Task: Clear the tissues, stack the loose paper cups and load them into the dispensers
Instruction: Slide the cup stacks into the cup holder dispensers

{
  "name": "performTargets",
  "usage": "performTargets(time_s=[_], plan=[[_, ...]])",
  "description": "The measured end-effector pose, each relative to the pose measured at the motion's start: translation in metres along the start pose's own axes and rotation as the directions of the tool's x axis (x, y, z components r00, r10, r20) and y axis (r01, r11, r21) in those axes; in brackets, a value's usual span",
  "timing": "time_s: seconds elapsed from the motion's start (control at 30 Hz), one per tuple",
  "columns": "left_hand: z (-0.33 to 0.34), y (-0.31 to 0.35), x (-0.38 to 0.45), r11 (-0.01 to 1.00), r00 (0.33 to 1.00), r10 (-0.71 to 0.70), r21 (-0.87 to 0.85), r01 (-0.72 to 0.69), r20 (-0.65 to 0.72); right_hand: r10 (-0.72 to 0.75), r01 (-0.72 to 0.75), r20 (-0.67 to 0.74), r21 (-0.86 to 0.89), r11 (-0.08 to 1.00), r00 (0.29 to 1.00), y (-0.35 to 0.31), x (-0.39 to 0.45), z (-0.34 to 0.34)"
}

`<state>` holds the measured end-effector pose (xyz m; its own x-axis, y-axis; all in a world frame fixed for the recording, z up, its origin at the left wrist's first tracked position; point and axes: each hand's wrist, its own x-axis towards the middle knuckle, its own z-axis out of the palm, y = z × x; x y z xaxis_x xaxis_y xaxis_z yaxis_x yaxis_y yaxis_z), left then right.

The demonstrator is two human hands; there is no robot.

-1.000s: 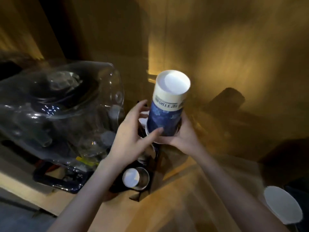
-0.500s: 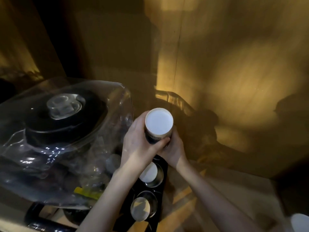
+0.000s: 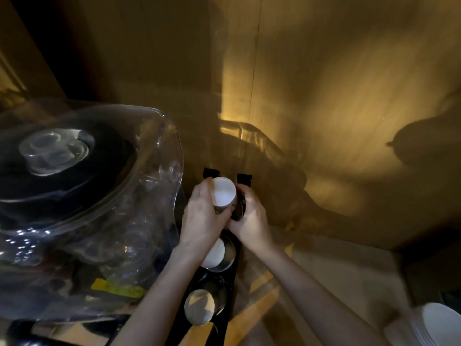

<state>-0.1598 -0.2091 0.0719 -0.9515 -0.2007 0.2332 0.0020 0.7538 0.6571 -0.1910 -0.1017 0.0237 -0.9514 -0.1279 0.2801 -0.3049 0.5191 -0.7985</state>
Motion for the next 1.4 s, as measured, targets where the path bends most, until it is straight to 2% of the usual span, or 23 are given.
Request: performTargets(time_s=[0.13, 0.27, 0.33, 0.43, 0.5, 0.53, 0.63, 0.73, 0.77, 0.87, 1.03, 1.13, 1.23, 1.4], plan=[[0.0, 0.004, 0.003, 0.998, 1.0, -0.024, 0.059, 0.023, 0.014, -0.011, 0.01, -0.016, -0.026, 1.0, 1.0, -0.004, 0.0, 0.0], [-0.001, 0.008, 0.001, 0.995, 0.998, -0.043, 0.088, 0.04, 0.039, -0.034, 0.04, 0.04, -0.149, 0.988, 0.999, -0.011, -0.001, -0.005], [-0.002, 0.008, 0.0, 0.993, 0.997, -0.057, 0.104, 0.051, 0.056, -0.046, 0.073, 0.116, -0.24, 0.968, 0.992, -0.016, 0.0, -0.012], [-0.004, 0.011, 0.002, 0.986, 0.991, -0.08, 0.157, 0.064, 0.103, -0.012, 0.111, 0.306, -0.308, 0.945, 0.952, -0.026, 0.004, -0.034], [-0.005, 0.016, 0.0, 0.972, 0.989, -0.059, 0.235, 0.026, 0.133, 0.025, 0.163, 0.435, -0.388, 0.907, 0.9, -0.031, 0.003, -0.053], [-0.005, 0.019, -0.004, 0.958, 0.991, -0.019, 0.287, -0.021, 0.135, 0.004, 0.224, 0.455, -0.446, 0.866, 0.89, -0.033, 0.001, -0.063], [-0.001, 0.033, -0.015, 0.906, 0.982, 0.172, 0.378, -0.189, 0.079, -0.142, 0.346, 0.372, -0.567, 0.748, 0.917, -0.034, -0.013, -0.094], [0.015, 0.056, -0.027, 0.897, 0.953, 0.3, 0.328, -0.296, 0.039, -0.286, 0.368, 0.235, -0.671, 0.643, 0.929, -0.023, -0.033, -0.124], [0.023, 0.065, -0.031, 0.894, 0.943, 0.328, 0.304, -0.33, 0.061, -0.302, 0.345, 0.191, -0.7, 0.626, 0.934, -0.016, -0.041, -0.135], [0.049, 0.088, -0.043, 0.875, 0.904, 0.39, 0.236, -0.423, 0.177, -0.219, 0.218, 0.095, -0.727, 0.651, 0.971, 0.006, -0.073, -0.172], [0.109, 0.12, -0.073, 0.829, 0.812, 0.448, 0.167, -0.534, 0.373, -0.006, -0.108, -0.147, -0.753, 0.649, 0.989, 0.054, -0.141, -0.23], [0.15, 0.134, -0.095, 0.767, 0.733, 0.46, 0.192, -0.613, 0.502, 0.142, -0.31, -0.283, -0.738, 0.599, 0.949, 0.084, -0.185, -0.257], [0.187, 0.146, -0.118, 0.707, 0.647, 0.457, 0.193, -0.681, 0.61, 0.297, -0.482, -0.382, -0.626, 0.613, 0.875, 0.111, -0.222, -0.275], [0.235, 0.168, -0.151, 0.629, 0.492, 0.445, 0.13, -0.766, 0.748, 0.545, -0.651, -0.359, -0.476, 0.591, 0.757, 0.149, -0.257, -0.28]])
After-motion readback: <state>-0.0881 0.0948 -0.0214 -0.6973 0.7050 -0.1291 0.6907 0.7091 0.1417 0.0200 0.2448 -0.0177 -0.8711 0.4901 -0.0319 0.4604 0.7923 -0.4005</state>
